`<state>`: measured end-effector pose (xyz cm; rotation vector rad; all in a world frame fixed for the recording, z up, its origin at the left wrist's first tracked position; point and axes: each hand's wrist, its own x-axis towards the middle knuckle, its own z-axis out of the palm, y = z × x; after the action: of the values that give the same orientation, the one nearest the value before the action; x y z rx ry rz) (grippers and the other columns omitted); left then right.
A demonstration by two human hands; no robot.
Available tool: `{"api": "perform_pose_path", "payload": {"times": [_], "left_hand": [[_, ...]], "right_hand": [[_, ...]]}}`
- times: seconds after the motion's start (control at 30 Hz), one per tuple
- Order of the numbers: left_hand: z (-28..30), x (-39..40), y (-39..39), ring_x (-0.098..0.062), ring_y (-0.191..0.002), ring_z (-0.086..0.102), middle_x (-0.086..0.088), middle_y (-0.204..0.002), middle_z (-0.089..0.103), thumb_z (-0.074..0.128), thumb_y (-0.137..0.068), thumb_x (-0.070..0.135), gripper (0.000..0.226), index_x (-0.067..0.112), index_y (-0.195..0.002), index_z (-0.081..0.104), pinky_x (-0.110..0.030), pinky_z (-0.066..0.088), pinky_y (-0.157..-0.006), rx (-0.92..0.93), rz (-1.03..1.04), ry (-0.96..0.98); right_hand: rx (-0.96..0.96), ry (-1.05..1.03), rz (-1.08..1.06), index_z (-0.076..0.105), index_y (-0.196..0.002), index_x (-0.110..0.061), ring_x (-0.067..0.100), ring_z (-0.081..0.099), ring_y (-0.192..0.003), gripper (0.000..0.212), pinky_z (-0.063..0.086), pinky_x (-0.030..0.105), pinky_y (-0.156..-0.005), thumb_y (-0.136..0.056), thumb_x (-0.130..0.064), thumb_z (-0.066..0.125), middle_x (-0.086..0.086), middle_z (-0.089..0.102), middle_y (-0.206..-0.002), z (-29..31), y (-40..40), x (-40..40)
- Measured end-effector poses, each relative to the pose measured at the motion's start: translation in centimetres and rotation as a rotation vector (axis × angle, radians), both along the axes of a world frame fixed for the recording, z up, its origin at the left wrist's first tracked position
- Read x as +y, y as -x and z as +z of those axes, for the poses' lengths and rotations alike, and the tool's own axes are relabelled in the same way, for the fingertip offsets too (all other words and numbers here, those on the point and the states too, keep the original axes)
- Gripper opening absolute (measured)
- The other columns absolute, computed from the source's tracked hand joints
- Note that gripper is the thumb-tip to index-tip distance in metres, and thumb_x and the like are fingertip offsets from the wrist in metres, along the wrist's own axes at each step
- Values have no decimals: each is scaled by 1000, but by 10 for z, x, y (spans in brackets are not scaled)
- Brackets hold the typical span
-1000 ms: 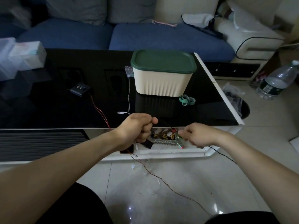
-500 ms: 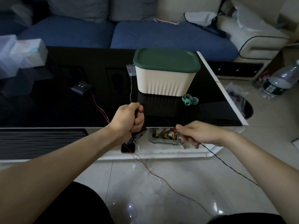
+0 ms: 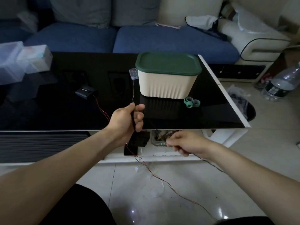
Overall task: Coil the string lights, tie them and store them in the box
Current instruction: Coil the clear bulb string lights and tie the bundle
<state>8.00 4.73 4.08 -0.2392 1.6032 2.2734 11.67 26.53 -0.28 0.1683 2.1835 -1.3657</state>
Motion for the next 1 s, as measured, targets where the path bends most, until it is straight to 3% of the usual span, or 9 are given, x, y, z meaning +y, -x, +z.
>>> {"api": "perform_pose_path", "payload": {"times": [0.13, 0.23, 0.33, 0.47, 0.6, 0.67, 0.8, 0.9, 1.0], "left_hand": [[2, 4, -1, -20, -48, 60, -9, -65, 66, 30, -108, 23, 34, -1, -118, 51, -26, 49, -47, -26, -36, -45], [3, 8, -3, -32, -71, 73, -22, -89, 74, 36, -105, 11, 22, -6, -113, 49, -30, 60, -59, -22, -82, -11], [-3, 8, -5, -38, -88, 72, -28, -110, 68, 42, -103, 21, 36, -11, -112, 56, -39, 61, -72, -77, -234, 74], [-6, 10, -13, -22, -70, 69, -17, -85, 69, 36, -102, 43, 56, 6, -79, 71, -33, 52, -70, -155, -512, 158], [-9, 12, -20, -35, -76, 70, -31, -108, 65, 13, -95, 69, 80, 8, -123, 57, -34, 56, -61, -161, -844, 199], [-9, 11, -20, -32, -67, 71, -31, -117, 64, 8, -93, 72, 81, 17, -135, 51, -27, 50, -46, -94, -920, 236], [-8, 14, -19, -17, -35, 50, -21, -88, 71, 12, -100, 59, 74, 3, -129, 53, -28, 16, -37, -42, -859, 238], [-11, 12, -19, -9, -28, 31, -5, -51, 59, 24, -107, 36, 55, 4, -99, 69, -38, 10, -51, 33, -815, 257], [-9, 9, -18, -7, -27, 25, 0, -40, 40, 32, -107, 22, 43, -4, -109, 66, -25, 15, -40, 13, -822, 217]], "right_hand": [[140, -130, 174, 69, -80, -17, 4, 51, -51, 21, 40, 18, -53, -95, -32, 65, -6, 64, -63, 6, -13, -33], [248, -161, 268, 71, -84, -18, -4, 54, -54, 20, 40, 12, -58, -96, -34, 65, -9, 65, -61, 18, -20, -49], [297, -99, 283, 70, -83, -19, -7, 53, -51, 18, 36, 7, -51, -96, -31, 65, -12, 62, -58, 31, -24, -57], [276, 66, 201, 71, -88, -12, -8, 54, -54, 14, 38, 7, -54, -95, -24, 68, -7, 63, -63, 39, -24, -57], [432, -40, 158, 72, -81, -20, 13, 66, -60, 10, 56, 32, -64, -90, -22, 74, -1, 70, -66, 42, -18, -42], [538, -127, 117, 74, -81, -20, 11, 69, -64, 12, 58, 30, -65, -82, -28, 82, 0, 72, -69, 41, -13, -32], [569, -122, 96, 74, -87, -19, 0, 61, -56, 24, 45, 14, -54, -76, -37, 86, -2, 71, -69, 39, -3, -14], [471, -39, 210, 76, -93, -17, -1, 67, -70, 15, 48, 14, -66, -86, -31, 76, -4, 76, -81, 36, 2, 0], [471, -70, 225, 78, -88, -20, 1, 66, -72, 24, 49, 21, -68, -83, -42, 72, -7, 75, -81, 33, 5, 8]]}}
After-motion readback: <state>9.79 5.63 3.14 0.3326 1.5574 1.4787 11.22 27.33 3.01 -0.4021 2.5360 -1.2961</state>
